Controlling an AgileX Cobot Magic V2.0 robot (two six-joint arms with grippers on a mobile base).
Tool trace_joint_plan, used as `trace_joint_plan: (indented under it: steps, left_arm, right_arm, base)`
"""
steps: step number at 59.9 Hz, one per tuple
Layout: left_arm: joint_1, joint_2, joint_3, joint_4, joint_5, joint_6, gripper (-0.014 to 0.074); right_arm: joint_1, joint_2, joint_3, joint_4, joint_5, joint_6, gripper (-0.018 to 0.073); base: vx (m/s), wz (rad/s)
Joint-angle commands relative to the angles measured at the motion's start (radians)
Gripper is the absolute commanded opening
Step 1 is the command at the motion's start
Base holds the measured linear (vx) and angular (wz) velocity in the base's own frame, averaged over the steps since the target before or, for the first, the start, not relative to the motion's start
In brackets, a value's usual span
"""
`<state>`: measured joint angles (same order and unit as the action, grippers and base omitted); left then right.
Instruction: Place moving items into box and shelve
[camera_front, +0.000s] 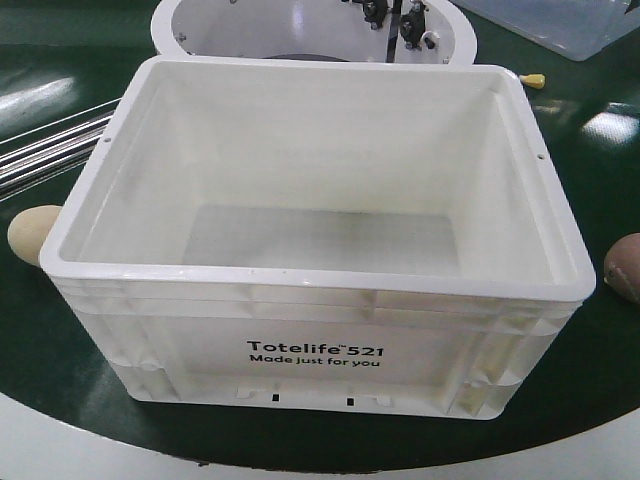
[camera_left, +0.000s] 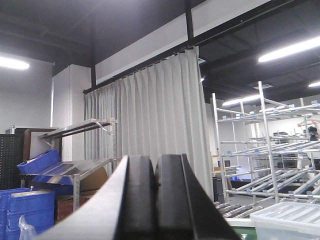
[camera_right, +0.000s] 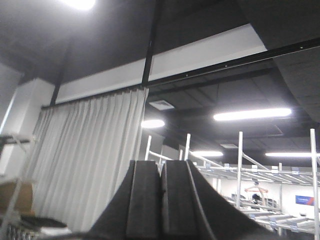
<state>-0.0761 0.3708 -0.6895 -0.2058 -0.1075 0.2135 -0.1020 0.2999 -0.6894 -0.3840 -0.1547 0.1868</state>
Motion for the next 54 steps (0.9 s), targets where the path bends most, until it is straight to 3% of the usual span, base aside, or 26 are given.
trace_joint_plan:
  steps: [1, 9, 29, 35, 46, 54]
  left_arm:
    - [-0.004, 0.105, -0.053, -0.005, -0.09, -0.003, -0.0003]
    - [-0.004, 0.209, -0.046, -0.005, -0.082, -0.003, -0.0003]
    - [-0.004, 0.402, -0.046, -0.005, 0.116, -0.007, 0.006]
    - [-0.004, 0.423, -0.046, -0.005, 0.154, -0.007, 0.0143]
    - [-0.004, 0.426, -0.046, -0.005, 0.146, -0.007, 0.0347]
    - [-0.004, 0.426, -0.046, -0.017, 0.159, -0.018, 0.0398]
  right_arm:
    - [-0.006, 0.116, -0.045, -0.034, -0.041, -0.008, -0.0006]
    - [-0.006, 0.233, -0.041, -0.033, -0.026, 0.009, -0.0006]
    - [-0.006, 0.408, -0.041, -0.031, -0.009, 0.037, 0.005]
    - [-0.006, 0.429, -0.041, -0.031, 0.002, 0.037, 0.0132]
    - [-0.006, 0.468, -0.041, -0.031, 0.103, 0.037, 0.0394]
    - [-0.006, 0.495, -0.041, -0.031, 0.123, 0.034, 0.0508]
  base:
    - [0.0, 0.0]
    - [0.0, 0.0]
    - [0.0, 0.0]
    - [0.0, 0.0]
    - [0.0, 0.0]
    - [0.0, 0.0]
